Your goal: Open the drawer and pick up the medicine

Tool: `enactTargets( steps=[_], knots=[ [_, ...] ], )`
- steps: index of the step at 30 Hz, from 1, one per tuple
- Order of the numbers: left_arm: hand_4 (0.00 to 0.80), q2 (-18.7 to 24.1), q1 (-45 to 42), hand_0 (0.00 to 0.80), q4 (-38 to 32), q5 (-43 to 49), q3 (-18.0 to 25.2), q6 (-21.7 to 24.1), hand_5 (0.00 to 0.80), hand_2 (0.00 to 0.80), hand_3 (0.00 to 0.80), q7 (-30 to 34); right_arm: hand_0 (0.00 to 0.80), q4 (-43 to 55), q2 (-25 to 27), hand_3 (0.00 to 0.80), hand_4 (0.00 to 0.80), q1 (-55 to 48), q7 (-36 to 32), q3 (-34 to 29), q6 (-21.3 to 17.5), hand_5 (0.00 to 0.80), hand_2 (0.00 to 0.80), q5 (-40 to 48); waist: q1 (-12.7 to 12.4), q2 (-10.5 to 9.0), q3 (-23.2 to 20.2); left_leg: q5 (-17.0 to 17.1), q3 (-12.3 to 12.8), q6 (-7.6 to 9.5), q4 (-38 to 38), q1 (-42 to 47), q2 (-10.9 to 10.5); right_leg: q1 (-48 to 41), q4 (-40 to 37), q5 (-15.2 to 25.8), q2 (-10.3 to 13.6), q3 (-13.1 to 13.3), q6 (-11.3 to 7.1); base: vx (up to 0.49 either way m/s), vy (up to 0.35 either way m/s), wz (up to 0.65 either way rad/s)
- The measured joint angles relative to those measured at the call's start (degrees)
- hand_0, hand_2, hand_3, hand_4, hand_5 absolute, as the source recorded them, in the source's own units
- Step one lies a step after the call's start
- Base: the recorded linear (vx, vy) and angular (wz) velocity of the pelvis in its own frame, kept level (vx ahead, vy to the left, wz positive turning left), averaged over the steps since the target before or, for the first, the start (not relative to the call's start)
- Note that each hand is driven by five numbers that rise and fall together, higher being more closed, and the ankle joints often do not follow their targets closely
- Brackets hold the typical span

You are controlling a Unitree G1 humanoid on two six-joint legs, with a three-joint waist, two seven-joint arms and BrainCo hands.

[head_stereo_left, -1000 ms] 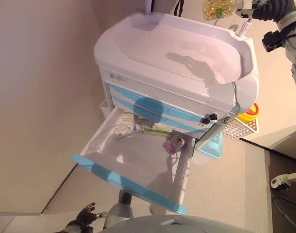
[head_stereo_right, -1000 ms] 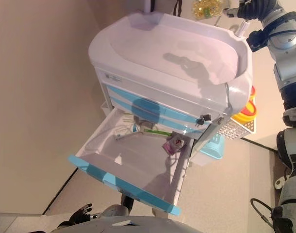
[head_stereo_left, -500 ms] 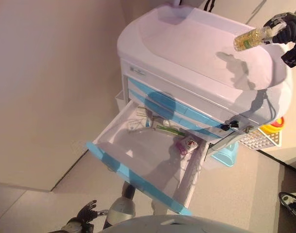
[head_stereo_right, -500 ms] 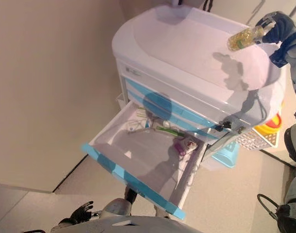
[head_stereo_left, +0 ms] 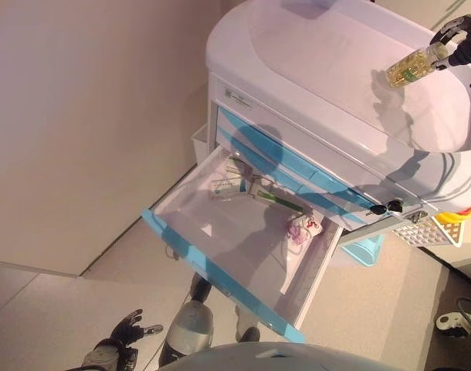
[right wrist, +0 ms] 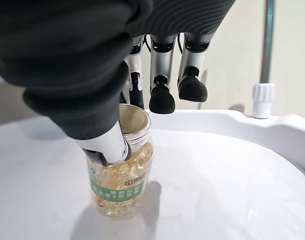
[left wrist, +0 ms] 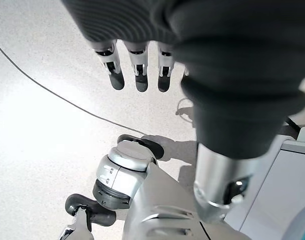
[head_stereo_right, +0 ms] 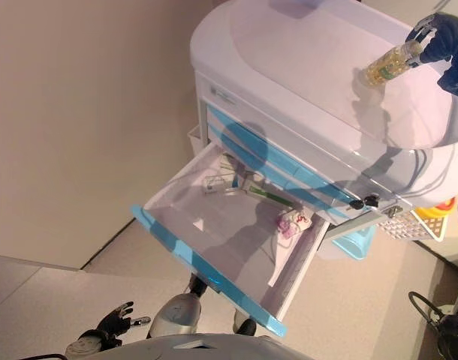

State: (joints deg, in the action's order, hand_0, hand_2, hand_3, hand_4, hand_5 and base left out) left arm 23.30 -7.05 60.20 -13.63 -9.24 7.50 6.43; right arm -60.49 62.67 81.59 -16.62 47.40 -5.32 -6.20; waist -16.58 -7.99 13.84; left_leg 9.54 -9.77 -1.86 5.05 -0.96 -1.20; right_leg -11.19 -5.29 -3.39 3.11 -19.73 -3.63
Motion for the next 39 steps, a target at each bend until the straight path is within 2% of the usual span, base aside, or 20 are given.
enactTargets(
  steps=[10, 11, 12, 13, 14, 30, 39],
  knots=[
    [0.0, 0.5, -0.3, 0.0, -2.4, -0.6, 0.0, 0.1, 0.0, 0.0, 0.0, 0.0, 0.8, 0.3, 1.5, 0.8, 0.8, 2.6, -2.6, 3.0, -1.3, 0.8, 0.8, -3.5, -0.6, -0.52, 0.3, 0.2, -0.4, 0.05, 0.0, -0.9, -0.1, 0.8, 0.0, 0.1, -0.1, -0.1, 0.08, -0.003, -0.004, 0.01],
    [0.0, 0.5, -0.3, 0.0, -2.5, -1.0, 0.0, 0.1, 0.0, 0.0, 0.0, 0.0, 0.722, 0.5, 1.5, 0.722, 0.722, 2.6, -2.7, 3.0, -1.3, 0.722, 0.722, -3.5, -0.6, -0.6, 0.3, 0.2, -0.4, 0.05, 0.0, -0.9, -0.1, 0.8, 0.0, 0.1, -0.1, -0.1, 0.06, 0.0, 0.0, 0.0],
    [0.0, 0.6, -0.3, 0.0, -2.7, -1.0, 0.0, 0.1, 0.0, 0.0, 0.0, 0.0, 0.596, 0.6, 1.5, 0.596, 0.596, 2.6, -2.7, 3.1, -1.3, 0.596, 0.596, -3.5, -0.6, -0.67, 0.4, 0.2, -0.4, 0.05, 0.0, -0.9, -0.1, 0.8, 0.0, 0.1, -0.1, -0.1, 0.04, 0.0, 0.0, 0.0],
    [0.0, 0.6, -0.3, 0.0, -2.7, -1.0, 0.0, 0.1, 0.0, 0.0, 0.0, 0.1, 0.173, 0.6, 1.5, 0.173, 0.173, 2.6, -2.7, 3.1, -1.5, 0.173, 0.173, -3.5, -0.6, -0.72, 0.4, 0.2, -0.4, 0.05, 0.0, -0.9, -0.1, 0.8, 0.0, 0.0, -0.1, -0.1, -0.01, 0.0, 0.0, 0.0],
    [0.0, 0.7, -0.3, 0.0, -2.7, -1.0, 0.0, 0.1, 0.0, 0.0, 0.0, 0.1, 0.0, 0.6, 1.5, 0.0, 0.0, 2.6, -2.8, 3.1, -1.6, 0.0, 0.0, -3.5, -0.6, -0.77, 0.4, 0.2, -0.4, 0.05, 0.0, -0.9, -0.1, 0.8, 0.0, 0.0, -0.1, -0.1, -0.01, 0.0, 0.0, 0.0],
    [0.0, 1.4, -0.3, 0.0, -2.7, -1.0, 0.0, 0.1, 0.0, 0.0, 0.0, 0.2, 0.0, 1.0, 1.6, 0.0, 0.0, 2.7, -2.0, 3.3, -3.0, 0.0, 0.0, -3.3, -0.7, -1.03, 1.2, 0.3, -0.4, 0.04, 0.0, -1.1, -0.1, 0.9, 0.0, 0.0, 0.0, 0.0, -0.01, 0.0, 0.0, 0.0],
    [0.0, 1.5, -0.3, 0.0, -2.7, -1.0, 0.0, 0.1, 0.0, 0.0, 0.0, 0.3, 0.0, 1.1, 1.6, 0.0, 0.0, 2.7, 3.9, 2.3, -3.1, 0.0, 0.0, 0.0, -0.5, -1.0, 1.2, 0.3, -0.4, 0.03, 0.0, -1.0, -0.1, 0.9, 0.0, 0.0, 0.0, 0.0, 0.0, 0.0, 0.0, 0.0]
  ],
)
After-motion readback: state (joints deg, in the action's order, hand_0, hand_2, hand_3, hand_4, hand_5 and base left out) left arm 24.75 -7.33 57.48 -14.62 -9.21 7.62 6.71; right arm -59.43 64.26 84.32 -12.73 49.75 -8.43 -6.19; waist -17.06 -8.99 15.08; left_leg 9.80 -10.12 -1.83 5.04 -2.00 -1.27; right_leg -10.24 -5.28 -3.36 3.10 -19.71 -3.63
